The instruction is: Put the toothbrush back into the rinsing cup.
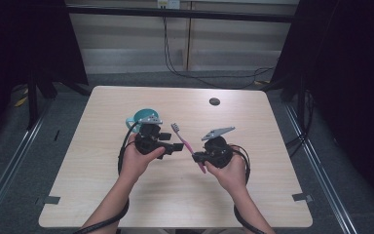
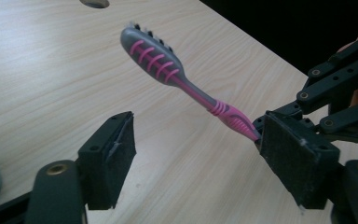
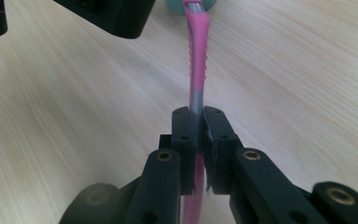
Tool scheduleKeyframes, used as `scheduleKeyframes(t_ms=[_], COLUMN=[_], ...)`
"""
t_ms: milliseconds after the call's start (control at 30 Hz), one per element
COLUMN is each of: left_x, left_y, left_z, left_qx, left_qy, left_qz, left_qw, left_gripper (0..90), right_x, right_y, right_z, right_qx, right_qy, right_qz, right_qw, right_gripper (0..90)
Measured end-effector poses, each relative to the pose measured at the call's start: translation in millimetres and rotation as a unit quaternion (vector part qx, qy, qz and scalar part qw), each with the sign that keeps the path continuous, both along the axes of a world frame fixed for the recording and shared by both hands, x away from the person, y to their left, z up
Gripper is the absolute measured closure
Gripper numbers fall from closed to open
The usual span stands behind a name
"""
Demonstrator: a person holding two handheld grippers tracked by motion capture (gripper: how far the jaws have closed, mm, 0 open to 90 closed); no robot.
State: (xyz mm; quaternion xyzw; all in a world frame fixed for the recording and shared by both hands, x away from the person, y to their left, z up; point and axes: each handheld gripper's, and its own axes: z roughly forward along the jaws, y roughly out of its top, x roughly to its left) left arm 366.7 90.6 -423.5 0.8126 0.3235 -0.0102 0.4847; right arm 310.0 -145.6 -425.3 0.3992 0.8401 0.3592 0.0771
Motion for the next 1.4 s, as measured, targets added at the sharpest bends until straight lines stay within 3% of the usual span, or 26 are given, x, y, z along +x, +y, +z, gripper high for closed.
scheduleKeyframes(t_ms=[200,533,700,800,900,1133,1233,1400], left_x=[1.6,2.3,1.0,0.8,1.2,1.7,2.0,2.4], left_y=[0.0,-1.2,-2.6,-3.8,-5.4,-7.7,-9.3,-11.3], left_z=[-2.0,-1.2,-0.6,0.2,0.1,-1.0,-1.0,-0.7], left_qx=[-0.008,-0.013,-0.026,-0.016,-0.023,-0.041,-0.053,-0.057], left_qy=[0.011,0.006,-0.004,-0.011,-0.014,0.004,0.016,0.026], left_qz=[0.004,-0.003,0.000,0.003,0.008,0.014,0.009,0.011], left_qw=[0.9999,0.9999,0.9996,0.9998,0.9996,0.9991,0.9984,0.9980], left_gripper=[31.1,39.6,41.7,42.6,42.7,43.8,48.5,52.6], right_x=[-0.2,-0.8,-1.3,-1.3,-1.4,-1.6,-1.6,-1.8], right_y=[-0.6,-0.6,0.2,0.3,0.4,0.7,1.4,3.7], right_z=[1.4,0.5,1.7,3.3,3.9,2.8,2.0,1.3], right_qx=[0.011,0.014,0.015,0.017,0.017,0.019,0.022,0.022], right_qy=[-0.007,-0.006,-0.010,-0.011,-0.012,-0.015,-0.013,-0.013], right_qz=[-0.002,-0.007,-0.004,-0.005,-0.005,-0.004,-0.004,-0.002], right_qw=[0.9999,0.9999,0.9998,0.9998,0.9998,0.9997,0.9997,0.9997], right_gripper=[84.4,84.3,84.4,84.4,84.4,84.4,84.4,84.4])
